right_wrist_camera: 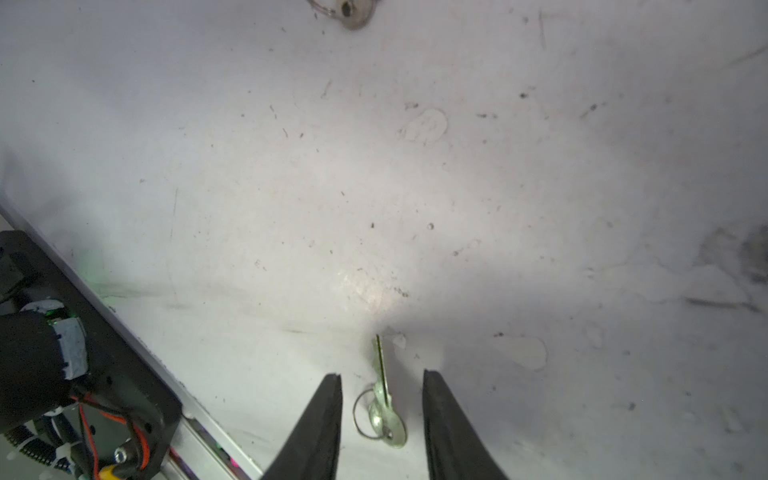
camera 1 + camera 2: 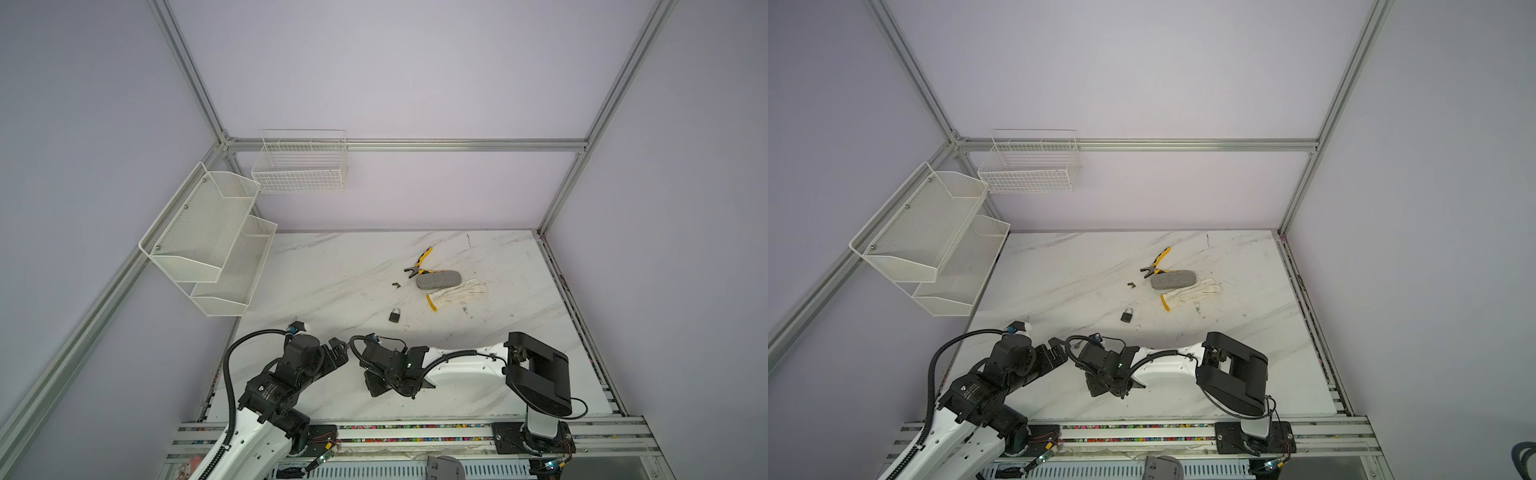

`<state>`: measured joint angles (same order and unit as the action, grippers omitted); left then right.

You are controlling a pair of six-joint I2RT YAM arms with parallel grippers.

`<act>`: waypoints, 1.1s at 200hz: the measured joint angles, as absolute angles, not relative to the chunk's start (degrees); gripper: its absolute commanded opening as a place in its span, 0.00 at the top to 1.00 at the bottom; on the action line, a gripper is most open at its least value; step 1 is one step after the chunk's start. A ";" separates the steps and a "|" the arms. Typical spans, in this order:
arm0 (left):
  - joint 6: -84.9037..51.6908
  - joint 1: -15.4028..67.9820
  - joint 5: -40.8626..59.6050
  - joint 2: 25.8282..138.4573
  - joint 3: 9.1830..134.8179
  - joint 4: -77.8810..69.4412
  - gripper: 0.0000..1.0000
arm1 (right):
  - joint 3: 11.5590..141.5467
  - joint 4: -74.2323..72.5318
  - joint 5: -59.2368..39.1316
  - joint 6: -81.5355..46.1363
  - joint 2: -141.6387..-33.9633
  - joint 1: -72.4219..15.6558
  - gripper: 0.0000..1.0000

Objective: Unlock with the key
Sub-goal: 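Close the right gripper on the silver key and lift it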

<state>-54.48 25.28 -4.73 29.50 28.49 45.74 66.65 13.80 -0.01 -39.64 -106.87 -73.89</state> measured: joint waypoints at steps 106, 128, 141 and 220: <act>-55.00 25.28 -4.97 29.50 28.49 45.56 0.00 | 69.43 14.57 0.71 -36.42 -110.74 -73.89 0.77; -55.11 25.28 -4.99 29.50 28.49 45.47 0.00 | 69.43 14.79 1.63 -36.05 -110.74 -73.93 0.79; -55.16 25.28 -4.99 29.50 28.49 45.45 0.00 | 69.52 15.14 2.37 -35.88 -110.74 -74.02 0.79; -56.03 25.28 -5.39 28.49 28.49 45.43 0.00 | 70.81 17.43 6.85 -35.55 -111.48 -75.42 0.82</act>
